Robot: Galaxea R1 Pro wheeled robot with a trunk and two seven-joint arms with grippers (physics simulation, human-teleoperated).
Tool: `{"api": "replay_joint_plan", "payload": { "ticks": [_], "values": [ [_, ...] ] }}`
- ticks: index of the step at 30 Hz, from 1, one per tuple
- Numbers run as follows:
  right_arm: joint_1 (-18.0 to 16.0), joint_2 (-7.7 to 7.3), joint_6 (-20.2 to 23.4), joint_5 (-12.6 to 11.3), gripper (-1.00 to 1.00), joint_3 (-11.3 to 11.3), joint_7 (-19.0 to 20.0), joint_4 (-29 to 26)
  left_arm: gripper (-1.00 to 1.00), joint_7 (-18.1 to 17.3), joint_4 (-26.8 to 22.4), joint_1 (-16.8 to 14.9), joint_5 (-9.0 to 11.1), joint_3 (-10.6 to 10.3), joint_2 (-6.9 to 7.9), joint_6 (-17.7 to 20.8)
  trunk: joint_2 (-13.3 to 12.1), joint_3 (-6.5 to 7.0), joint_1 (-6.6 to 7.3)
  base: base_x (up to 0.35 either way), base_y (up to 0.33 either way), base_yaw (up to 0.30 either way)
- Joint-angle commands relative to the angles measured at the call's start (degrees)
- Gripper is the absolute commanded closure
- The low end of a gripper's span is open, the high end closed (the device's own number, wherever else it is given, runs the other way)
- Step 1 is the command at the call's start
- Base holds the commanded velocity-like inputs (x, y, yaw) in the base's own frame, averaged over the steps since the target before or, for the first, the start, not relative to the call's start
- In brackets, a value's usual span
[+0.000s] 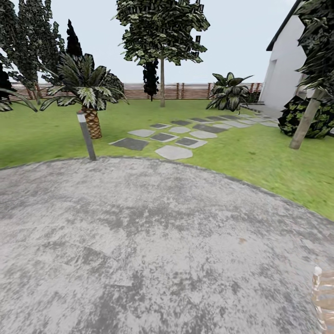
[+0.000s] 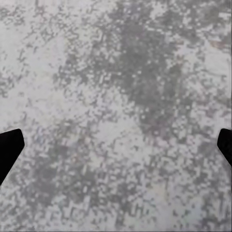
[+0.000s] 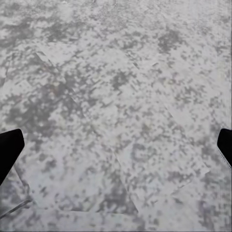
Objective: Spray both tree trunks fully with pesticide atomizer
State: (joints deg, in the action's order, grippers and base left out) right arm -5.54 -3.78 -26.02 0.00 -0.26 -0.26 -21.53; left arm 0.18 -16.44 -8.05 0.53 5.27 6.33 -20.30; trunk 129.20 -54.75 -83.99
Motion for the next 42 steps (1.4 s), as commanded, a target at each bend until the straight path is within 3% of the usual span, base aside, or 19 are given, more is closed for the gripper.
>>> {"api": "replay_joint_plan", "payload": {
  "ticks": [1, 42],
  "values": [
    [0.0, 0.0, 0.0, 0.0, -1.0, 0.0, 0.0, 0.0, -1.0, 0.0, 0.0, -0.01, 0.0, 0.0, 0.0, 0.0, 0.0, 0.0, 0.0, 0.34, 0.015, 0.0],
    [0.0, 0.0, 0.0, 0.07, -1.0, 0.09, 0.01, 0.0, -1.0, 0.0, 0.0, -0.02, -0.01, 0.0, 0.0, -0.09, 0.0, 0.0, 0.0, 0.34, 0.001, 0.0]
  ]
}}
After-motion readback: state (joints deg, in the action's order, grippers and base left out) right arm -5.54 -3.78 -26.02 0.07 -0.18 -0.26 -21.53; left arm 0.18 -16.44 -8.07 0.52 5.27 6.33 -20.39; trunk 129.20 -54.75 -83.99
